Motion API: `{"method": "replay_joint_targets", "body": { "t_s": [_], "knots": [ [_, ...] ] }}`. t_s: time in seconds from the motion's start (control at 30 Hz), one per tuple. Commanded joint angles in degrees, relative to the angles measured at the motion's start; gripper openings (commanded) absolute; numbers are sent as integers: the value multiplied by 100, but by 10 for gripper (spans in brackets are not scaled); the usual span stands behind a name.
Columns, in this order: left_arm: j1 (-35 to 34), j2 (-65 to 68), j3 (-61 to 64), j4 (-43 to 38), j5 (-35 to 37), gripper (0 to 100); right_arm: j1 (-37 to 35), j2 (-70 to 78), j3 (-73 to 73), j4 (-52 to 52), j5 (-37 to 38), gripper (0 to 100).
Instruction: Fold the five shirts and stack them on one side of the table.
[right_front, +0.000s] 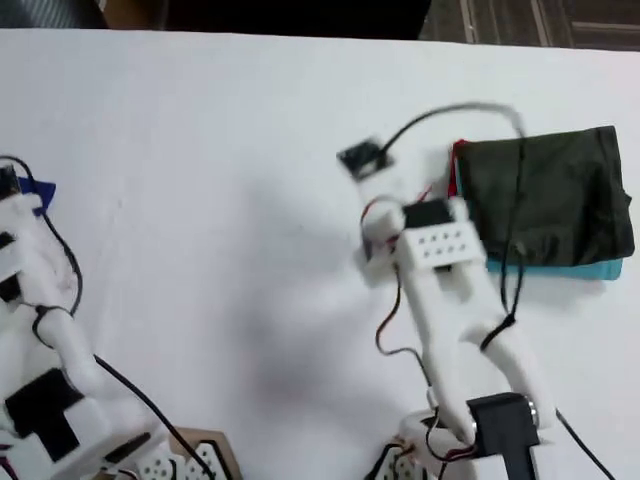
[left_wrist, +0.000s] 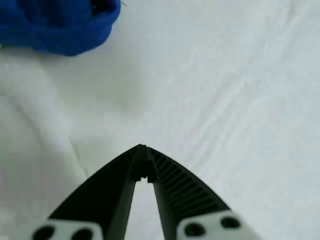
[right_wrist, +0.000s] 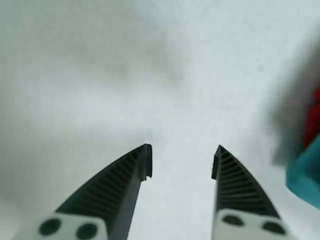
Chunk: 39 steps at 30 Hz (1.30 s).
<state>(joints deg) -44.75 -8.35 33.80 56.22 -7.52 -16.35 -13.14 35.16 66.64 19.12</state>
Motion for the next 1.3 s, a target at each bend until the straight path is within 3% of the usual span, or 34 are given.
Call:
{"method": "replay_joint_targets", "body": {
  "t_s": [0.0,0.17,0.3,0.37,0.5,0.7,1.13,1.2,1.27],
  "knots": [
    [-220,-686,-725,809,-642,28,-110,-321,844,-1095,-62,209],
    [-1011,-932,-927,1213,-1618,58,-127,-321,1802,-2273,-62,210],
    [-2075,-923,-919,1187,-2505,229,-119,-312,2110,-2738,-62,211],
    [-2602,-923,-945,941,-2716,283,-136,-312,2321,-3099,-62,209],
    [-3437,-905,-910,-185,-3095,278,-136,-321,2374,-3204,-62,209],
    [-3578,-35,-1253,-756,-3358,279,-171,-321,2374,-3222,-44,209],
    [-3604,2796,-3292,114,-3349,273,-268,-321,2382,-3231,-18,209],
    [-3534,2901,-3582,554,-3376,230,-277,-321,2382,-3240,-18,209],
    [-3393,2910,-3864,1081,-3349,112,-277,-321,2382,-3240,-18,209]
  ]
}}
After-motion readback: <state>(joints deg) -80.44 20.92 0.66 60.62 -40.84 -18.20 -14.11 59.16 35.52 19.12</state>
